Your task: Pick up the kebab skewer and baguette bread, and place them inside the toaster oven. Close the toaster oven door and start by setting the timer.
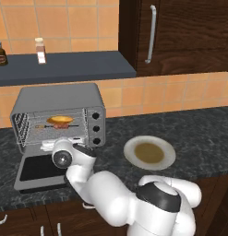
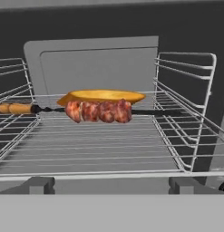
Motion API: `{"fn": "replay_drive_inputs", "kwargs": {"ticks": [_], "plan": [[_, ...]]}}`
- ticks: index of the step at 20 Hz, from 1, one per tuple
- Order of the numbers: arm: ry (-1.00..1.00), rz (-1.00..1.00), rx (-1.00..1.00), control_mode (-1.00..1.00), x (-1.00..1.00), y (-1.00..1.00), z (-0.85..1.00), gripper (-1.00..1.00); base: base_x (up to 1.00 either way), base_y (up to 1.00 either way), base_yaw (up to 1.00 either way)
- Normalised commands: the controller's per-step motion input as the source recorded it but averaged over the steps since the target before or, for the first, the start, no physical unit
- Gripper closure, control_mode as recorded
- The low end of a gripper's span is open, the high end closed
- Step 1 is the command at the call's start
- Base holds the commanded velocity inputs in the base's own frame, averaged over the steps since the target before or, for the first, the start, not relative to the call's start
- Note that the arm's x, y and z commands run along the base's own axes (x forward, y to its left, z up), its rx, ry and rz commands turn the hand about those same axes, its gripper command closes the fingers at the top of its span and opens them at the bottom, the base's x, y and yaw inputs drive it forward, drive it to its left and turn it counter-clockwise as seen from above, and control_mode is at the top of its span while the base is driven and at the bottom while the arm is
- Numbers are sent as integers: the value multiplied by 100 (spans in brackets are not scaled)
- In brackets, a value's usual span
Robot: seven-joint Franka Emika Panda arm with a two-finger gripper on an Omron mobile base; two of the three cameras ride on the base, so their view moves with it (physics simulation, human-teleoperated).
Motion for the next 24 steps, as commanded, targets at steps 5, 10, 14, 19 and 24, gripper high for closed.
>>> {"fn": "replay_drive_inputs", "kwargs": {"ticks": [5, 10, 14, 19, 24], "plan": [[-1, 0, 0, -100, 28, 0, 0, -100, 0, 0, 0], [-2, 0, 0, -100, 26, 0, 0, -100, 0, 0, 0], [-4, 0, 0, -100, 20, 0, 0, -100, 0, 0, 0], [-3, 0, 0, -100, 18, 0, 0, -100, 0, 0, 0], [-3, 0, 0, -100, 18, 0, 0, -100, 0, 0, 0]]}}
